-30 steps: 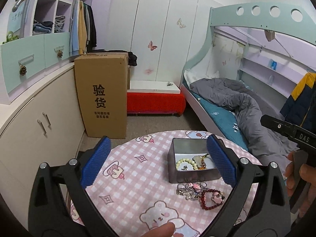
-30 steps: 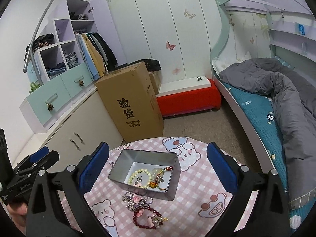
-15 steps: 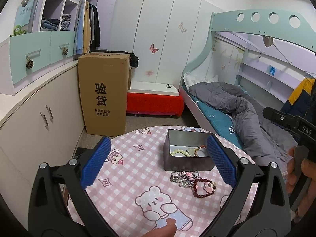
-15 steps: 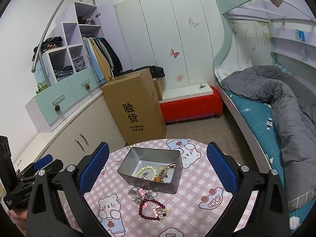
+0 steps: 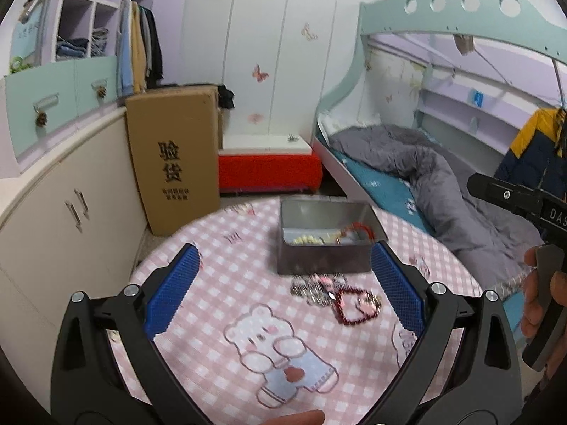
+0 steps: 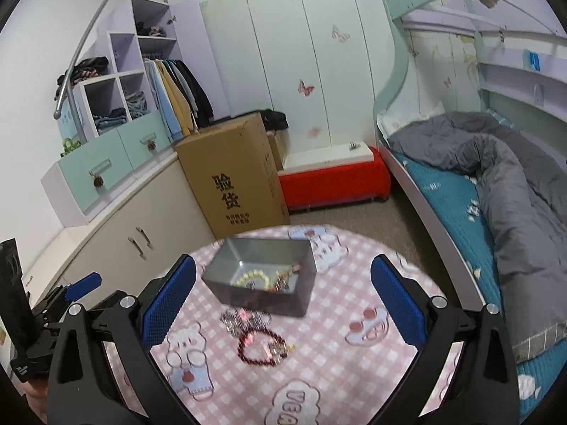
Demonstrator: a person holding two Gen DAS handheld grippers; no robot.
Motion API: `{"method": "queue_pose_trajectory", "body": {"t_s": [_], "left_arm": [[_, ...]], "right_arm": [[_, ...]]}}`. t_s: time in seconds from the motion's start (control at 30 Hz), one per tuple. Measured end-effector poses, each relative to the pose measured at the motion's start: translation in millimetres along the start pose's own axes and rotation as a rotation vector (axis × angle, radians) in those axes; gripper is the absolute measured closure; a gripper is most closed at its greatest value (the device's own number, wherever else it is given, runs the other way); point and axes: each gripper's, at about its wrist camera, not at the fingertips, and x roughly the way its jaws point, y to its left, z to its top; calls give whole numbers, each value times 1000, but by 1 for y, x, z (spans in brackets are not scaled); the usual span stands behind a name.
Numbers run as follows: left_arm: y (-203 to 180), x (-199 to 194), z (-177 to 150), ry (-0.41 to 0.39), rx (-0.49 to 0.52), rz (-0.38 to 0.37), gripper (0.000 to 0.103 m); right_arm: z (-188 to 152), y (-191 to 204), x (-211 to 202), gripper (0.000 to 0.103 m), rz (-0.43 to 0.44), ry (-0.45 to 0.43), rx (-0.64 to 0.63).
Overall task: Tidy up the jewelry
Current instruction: 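Withdraw both tools and move the left tool to the dark red bead bracelet, then close the left tool on the dark red bead bracelet and lift it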
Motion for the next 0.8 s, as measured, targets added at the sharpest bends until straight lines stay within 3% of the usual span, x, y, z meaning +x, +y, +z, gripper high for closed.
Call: {"method": "queue_pose_trajectory", "body": {"t_s": [0.4,0.7,0.8], "left_arm": [[-23,47,-44,155,7,-10,8],[-38,91,-59,256,46,7,8],[-44,108,-63,302,67,18,21]], "right_arm": [[-40,-25,7,8,1,95,45],[-52,-37,19,8,2,144,70],[-56,-41,25,8,1,164,75]]}}
